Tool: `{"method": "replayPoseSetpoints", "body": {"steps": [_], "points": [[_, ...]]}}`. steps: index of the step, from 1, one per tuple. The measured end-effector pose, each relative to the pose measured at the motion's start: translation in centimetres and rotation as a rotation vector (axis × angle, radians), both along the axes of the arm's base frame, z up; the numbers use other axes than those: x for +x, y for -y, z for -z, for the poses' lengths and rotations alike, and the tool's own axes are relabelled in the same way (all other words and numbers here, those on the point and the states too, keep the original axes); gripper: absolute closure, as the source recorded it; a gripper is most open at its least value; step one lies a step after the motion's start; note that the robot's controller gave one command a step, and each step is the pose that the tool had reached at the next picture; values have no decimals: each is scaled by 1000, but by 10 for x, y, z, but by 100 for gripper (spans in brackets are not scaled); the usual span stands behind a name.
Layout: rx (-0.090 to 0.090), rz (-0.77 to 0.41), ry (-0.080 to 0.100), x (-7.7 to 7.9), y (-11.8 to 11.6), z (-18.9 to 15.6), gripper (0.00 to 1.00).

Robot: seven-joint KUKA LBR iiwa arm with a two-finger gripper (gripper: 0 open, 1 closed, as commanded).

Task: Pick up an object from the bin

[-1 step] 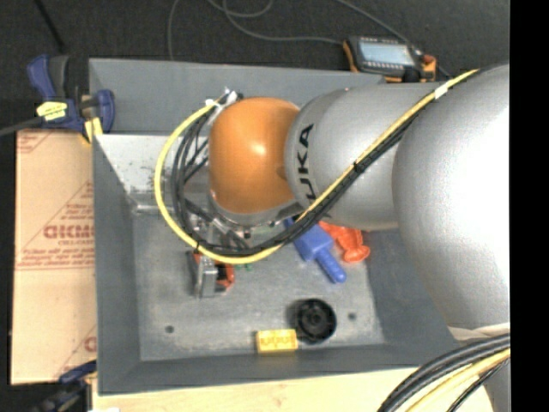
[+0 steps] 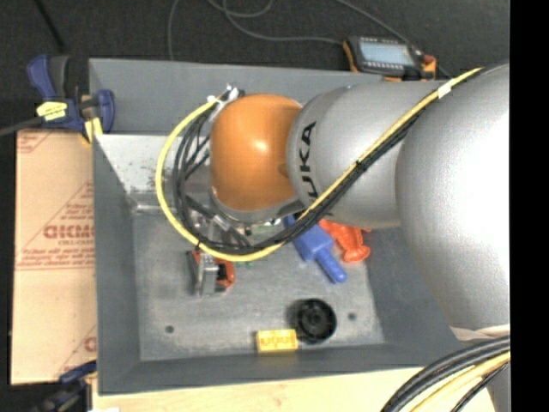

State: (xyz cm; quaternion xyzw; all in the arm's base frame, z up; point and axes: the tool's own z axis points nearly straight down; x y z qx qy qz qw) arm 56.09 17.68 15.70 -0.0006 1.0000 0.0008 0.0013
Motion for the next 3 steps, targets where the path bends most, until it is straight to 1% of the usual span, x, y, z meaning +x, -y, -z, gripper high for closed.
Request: {"method": "replayPoseSetpoints", "body": {"steps": [1, 2, 3], "points": [[2, -35, 2, 15, 38, 19, 0], [1, 31, 7, 70, 33, 71, 100], [1, 33, 5, 70, 33, 72, 0]]}}
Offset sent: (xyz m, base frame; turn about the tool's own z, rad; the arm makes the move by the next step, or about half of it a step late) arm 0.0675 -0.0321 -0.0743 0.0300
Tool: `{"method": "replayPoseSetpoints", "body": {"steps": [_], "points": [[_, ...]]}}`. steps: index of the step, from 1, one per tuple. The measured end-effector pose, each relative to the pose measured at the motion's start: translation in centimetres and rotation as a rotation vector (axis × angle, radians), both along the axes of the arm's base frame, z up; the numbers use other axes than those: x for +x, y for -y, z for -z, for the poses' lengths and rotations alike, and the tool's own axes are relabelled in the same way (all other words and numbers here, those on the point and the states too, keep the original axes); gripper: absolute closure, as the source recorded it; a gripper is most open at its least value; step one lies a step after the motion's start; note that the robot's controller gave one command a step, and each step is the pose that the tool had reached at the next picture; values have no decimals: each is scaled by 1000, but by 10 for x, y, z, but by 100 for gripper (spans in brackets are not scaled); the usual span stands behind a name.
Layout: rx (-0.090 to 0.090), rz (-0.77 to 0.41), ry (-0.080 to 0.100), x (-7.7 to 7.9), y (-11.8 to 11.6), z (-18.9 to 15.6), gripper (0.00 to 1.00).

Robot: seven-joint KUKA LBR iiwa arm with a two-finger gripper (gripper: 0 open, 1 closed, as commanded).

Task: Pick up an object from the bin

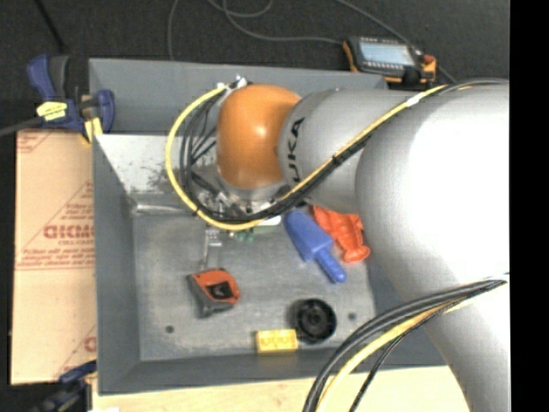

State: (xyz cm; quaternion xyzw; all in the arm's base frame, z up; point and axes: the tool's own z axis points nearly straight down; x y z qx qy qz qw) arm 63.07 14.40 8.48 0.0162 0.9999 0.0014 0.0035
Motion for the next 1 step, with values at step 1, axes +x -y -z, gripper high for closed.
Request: {"method": "replayPoseSetpoints", "body": {"steps": [1], "points": [[0, 1, 0, 0, 0, 0, 0]]}}
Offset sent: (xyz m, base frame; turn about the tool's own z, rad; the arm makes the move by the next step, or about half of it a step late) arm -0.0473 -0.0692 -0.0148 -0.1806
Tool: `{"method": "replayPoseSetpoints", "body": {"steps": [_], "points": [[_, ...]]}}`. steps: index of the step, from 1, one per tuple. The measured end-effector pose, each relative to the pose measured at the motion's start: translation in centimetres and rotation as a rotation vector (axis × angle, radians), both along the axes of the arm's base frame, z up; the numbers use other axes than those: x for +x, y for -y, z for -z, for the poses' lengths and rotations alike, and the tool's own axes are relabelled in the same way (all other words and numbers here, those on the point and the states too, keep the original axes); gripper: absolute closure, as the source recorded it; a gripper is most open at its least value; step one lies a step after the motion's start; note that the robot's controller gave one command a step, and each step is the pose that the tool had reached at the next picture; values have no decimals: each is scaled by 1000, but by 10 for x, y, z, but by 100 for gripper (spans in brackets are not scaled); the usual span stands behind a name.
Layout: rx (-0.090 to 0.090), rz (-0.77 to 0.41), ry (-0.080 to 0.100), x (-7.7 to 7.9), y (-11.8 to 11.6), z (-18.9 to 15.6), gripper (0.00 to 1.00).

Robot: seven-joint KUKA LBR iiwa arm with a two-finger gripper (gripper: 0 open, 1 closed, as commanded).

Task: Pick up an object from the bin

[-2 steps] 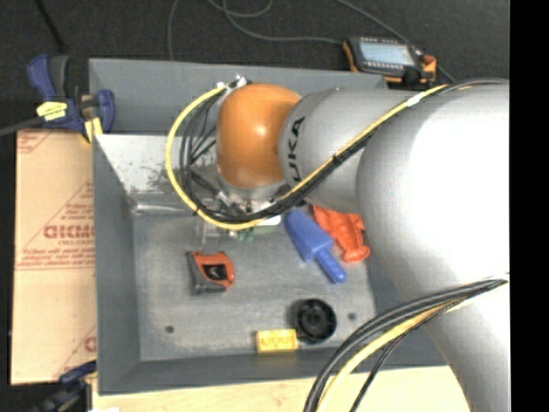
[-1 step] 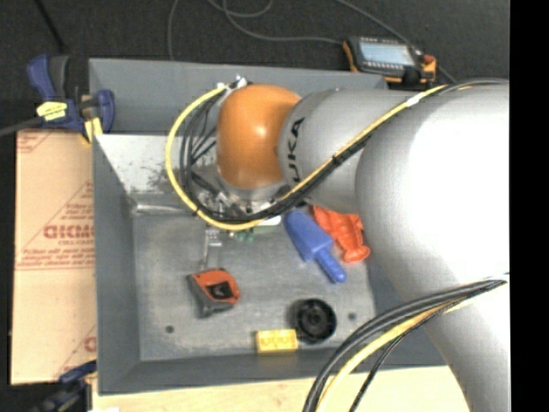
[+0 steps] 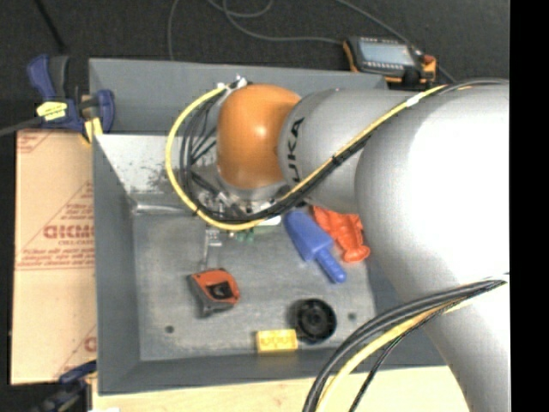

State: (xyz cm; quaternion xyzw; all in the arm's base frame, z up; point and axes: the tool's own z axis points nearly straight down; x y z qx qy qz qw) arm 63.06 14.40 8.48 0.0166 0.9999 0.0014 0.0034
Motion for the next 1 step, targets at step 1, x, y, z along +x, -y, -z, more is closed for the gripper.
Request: {"method": "replayPoseSetpoints", "body": {"steps": [1], "points": [[1, -88, 7, -18, 25, 4, 0]]}}
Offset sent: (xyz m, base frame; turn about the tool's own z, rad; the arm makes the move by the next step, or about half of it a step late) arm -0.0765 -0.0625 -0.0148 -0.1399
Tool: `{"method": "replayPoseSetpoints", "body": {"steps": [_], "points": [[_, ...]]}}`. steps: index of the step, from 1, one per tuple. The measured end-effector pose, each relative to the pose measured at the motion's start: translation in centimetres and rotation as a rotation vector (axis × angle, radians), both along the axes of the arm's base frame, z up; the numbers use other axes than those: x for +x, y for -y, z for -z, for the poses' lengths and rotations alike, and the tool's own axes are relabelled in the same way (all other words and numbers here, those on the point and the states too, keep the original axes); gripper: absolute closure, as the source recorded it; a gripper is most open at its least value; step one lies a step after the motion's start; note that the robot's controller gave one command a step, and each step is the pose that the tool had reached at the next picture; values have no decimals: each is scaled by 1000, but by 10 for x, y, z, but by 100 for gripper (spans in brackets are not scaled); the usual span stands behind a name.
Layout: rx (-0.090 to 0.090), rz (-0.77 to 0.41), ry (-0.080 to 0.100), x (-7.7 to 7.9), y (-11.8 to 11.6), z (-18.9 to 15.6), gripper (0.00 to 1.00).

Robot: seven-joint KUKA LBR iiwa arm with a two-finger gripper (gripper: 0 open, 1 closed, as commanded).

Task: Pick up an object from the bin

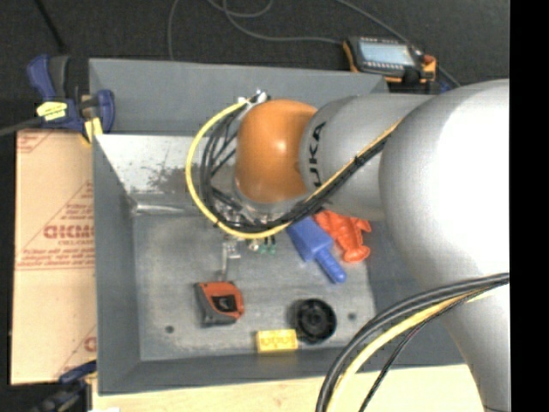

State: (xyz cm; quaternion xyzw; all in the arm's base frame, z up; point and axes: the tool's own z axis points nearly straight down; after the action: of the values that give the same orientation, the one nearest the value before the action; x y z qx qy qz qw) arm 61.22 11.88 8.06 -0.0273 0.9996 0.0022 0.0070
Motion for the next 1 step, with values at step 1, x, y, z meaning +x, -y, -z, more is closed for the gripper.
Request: {"method": "replayPoseSetpoints", "body": {"steps": [1], "points": [[-5, -47, -3, -52, 37, 7, 0]]}}
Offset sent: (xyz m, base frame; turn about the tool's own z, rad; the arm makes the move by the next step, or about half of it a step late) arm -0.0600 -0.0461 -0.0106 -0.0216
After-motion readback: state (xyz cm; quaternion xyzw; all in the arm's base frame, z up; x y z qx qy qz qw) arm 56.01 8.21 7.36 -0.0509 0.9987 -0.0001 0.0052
